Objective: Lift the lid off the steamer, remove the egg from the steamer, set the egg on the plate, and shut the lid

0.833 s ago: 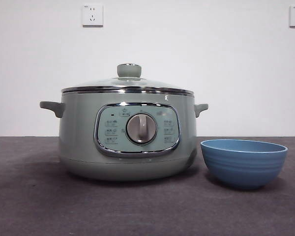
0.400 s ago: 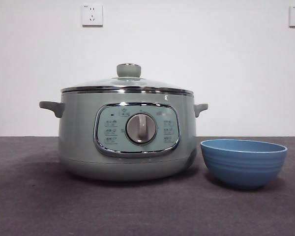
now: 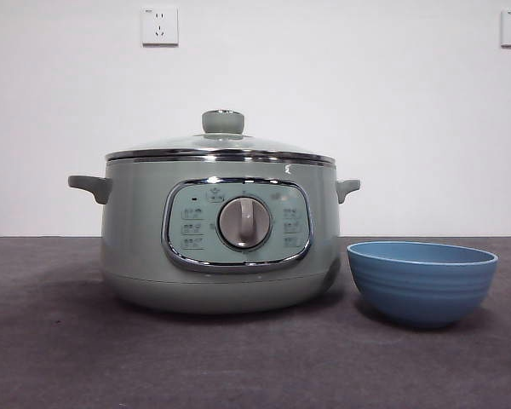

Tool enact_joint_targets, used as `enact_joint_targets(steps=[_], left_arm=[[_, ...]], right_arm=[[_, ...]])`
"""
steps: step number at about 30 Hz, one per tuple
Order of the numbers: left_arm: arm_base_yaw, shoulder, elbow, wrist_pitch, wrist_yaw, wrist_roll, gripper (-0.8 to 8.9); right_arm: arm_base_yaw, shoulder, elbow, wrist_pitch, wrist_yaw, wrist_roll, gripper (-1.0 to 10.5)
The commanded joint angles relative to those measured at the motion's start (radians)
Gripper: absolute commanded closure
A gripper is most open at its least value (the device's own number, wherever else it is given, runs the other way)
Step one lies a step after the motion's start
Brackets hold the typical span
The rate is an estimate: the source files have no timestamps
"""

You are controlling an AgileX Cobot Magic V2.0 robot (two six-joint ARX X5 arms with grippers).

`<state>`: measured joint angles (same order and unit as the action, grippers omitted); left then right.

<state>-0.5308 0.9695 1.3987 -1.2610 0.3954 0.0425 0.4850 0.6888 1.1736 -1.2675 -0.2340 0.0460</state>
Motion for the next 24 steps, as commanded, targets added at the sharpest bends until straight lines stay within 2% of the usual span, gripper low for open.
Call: enact_joint_targets(steps=[1, 3, 6, 9, 15, 20, 24], left_arm=[[-0.001, -0.001, -0.002, 0.023, -0.004, 0.018, 8.17], [0.002, -0.001, -0.002, 0.079, -0.010, 0.056, 8.17], [0.031, -0.019, -0.009, 0.257, -0.047, 0.220, 8.17], [0.088, -0.048, -0.040, 0.446, -0.045, 0.310, 8.17], [0.293, -0.185, -0.228, 0.777, 0.037, 0.315, 8.17], [0.447, -0.361, -0.494, 0.974, 0.015, 0.302, 8.17], [0.524, -0.521, -0.736, 1.089, -0.063, 0.290, 8.17]], right_arm=[[0.001, -0.002, 0.001, 0.002, 0.002, 0.009, 9.5], [0.001, -0.002, 0.001, 0.002, 0.002, 0.009, 9.5], [0.001, -0.002, 0.001, 0.002, 0.002, 0.009, 9.5], [0.001, -0.002, 0.001, 0.002, 0.002, 0.009, 9.5], [0.001, -0.002, 0.001, 0.002, 0.002, 0.009, 9.5], [0.001, -0.002, 0.001, 0.002, 0.001, 0.009, 9.5], [0.001, -0.002, 0.001, 0.002, 0.002, 0.009, 9.5]])
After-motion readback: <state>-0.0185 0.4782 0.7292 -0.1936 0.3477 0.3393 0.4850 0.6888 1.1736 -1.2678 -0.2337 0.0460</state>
